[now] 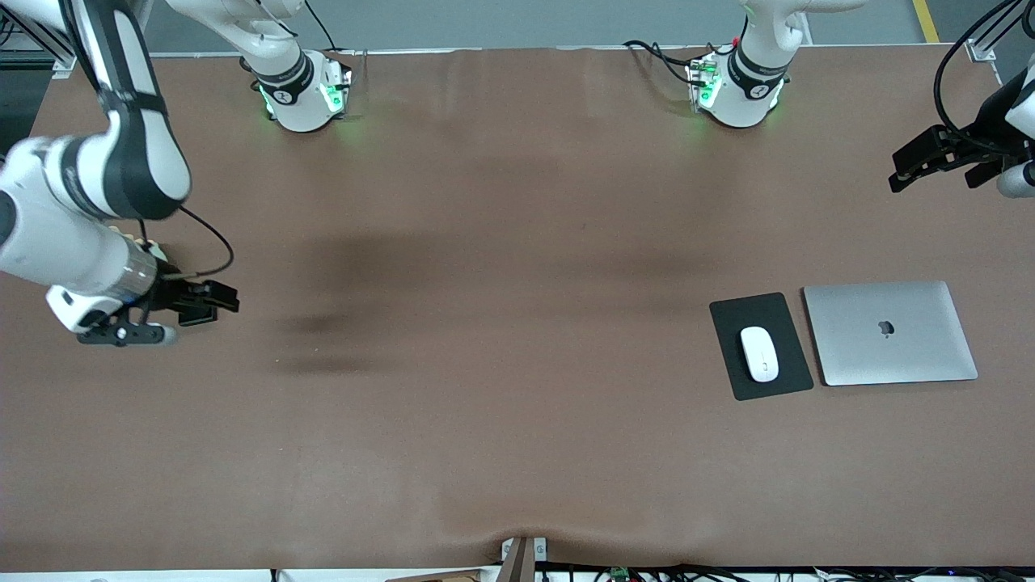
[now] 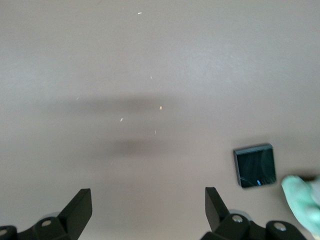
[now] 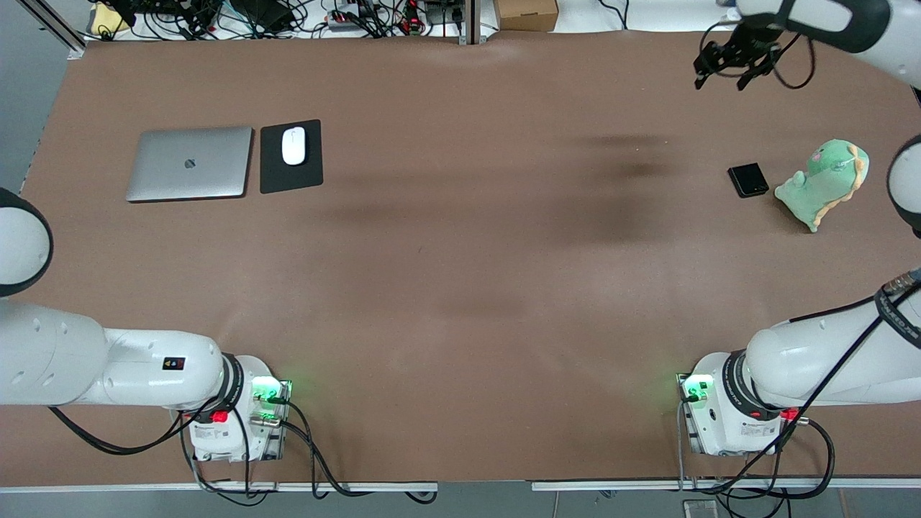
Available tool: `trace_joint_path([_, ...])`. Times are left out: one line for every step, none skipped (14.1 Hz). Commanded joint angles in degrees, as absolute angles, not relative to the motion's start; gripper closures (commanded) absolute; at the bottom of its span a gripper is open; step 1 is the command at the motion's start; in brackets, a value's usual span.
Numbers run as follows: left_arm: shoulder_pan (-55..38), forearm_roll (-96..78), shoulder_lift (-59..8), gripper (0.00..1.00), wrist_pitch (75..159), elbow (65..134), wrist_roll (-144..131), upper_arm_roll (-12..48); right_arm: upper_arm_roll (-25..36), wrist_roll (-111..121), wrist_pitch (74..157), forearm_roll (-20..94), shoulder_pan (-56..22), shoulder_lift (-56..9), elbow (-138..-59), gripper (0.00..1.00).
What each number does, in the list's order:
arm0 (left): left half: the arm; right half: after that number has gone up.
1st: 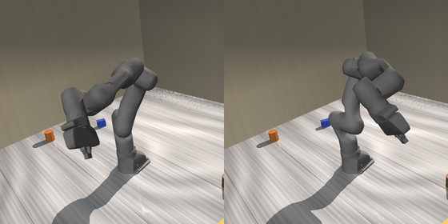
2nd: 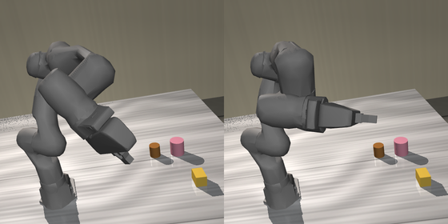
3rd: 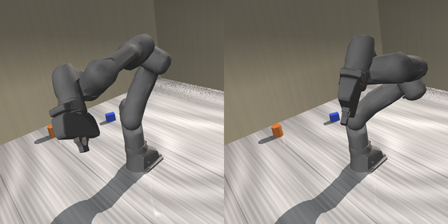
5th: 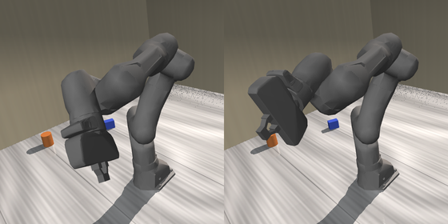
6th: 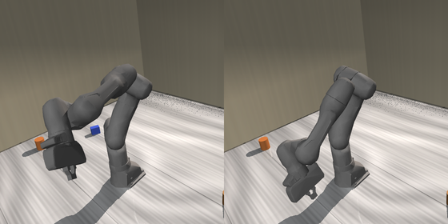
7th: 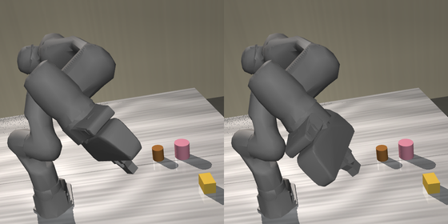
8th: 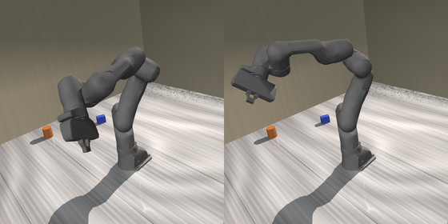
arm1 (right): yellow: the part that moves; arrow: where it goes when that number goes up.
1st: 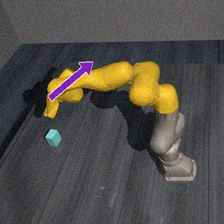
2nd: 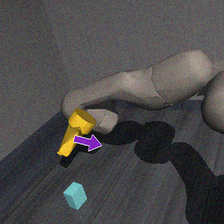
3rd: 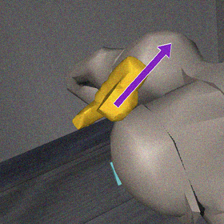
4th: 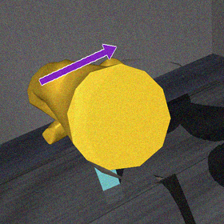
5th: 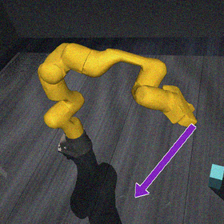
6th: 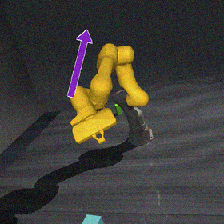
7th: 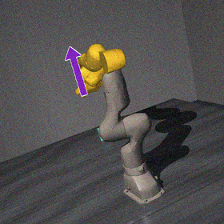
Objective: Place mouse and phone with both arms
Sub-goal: 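Lower the phone beside the plush toy and open the right gripper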
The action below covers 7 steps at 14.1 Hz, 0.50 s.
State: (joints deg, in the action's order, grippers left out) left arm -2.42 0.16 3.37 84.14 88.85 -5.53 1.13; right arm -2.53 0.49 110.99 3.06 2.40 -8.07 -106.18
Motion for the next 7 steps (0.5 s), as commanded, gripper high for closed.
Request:
trace_joint_path([-2.2, 0.0, 4.5, 0.00, 83.1, 89.0, -4.4, 1.1, -2.4, -0.6, 103.7, 3.0, 2.2, -3.0, -103.8, 0.00])
trace_joint_path([-2.2, 0.0, 4.7, 0.00, 83.0, 89.0, -4.5, 1.1, -2.4, -0.6, 101.5, 3.0, 2.1, -1.9, -102.6, 0.00])
trace_joint_path([-2.2, 0.0, 4.7, 0.00, 82.7, 89.0, -4.4, 1.2, -2.4, -0.6, 99.5, 3.0, 2.2, -1.2, -101.0, 0.00])
trace_joint_path([-2.2, 0.0, 4.7, 0.00, 82.7, 89.0, -4.3, 1.2, -2.3, -0.6, 96.6, 3.0, 2.3, -1.1, -98.7, 0.00])
trace_joint_path([-2.2, 0.0, 4.7, 0.00, 82.7, 89.0, -4.3, 1.2, -2.2, -1.3, 93.5, 3.0, 2.4, -1.5, -95.3, 0.00])
trace_joint_path([-2.1, 0.0, 4.7, 0.00, 82.7, 89.0, -4.3, 1.2, -2.1, -2.4, 90.6, 3.0, 2.5, -1.7, -92.7, 0.00])
trace_joint_path([-2.1, 0.0, 4.7, 0.00, 82.7, 89.0, -4.3, 1.2, -1.8, -3.8, 88.7, 3.2, 2.6, -1.6, -91.2, 0.00])
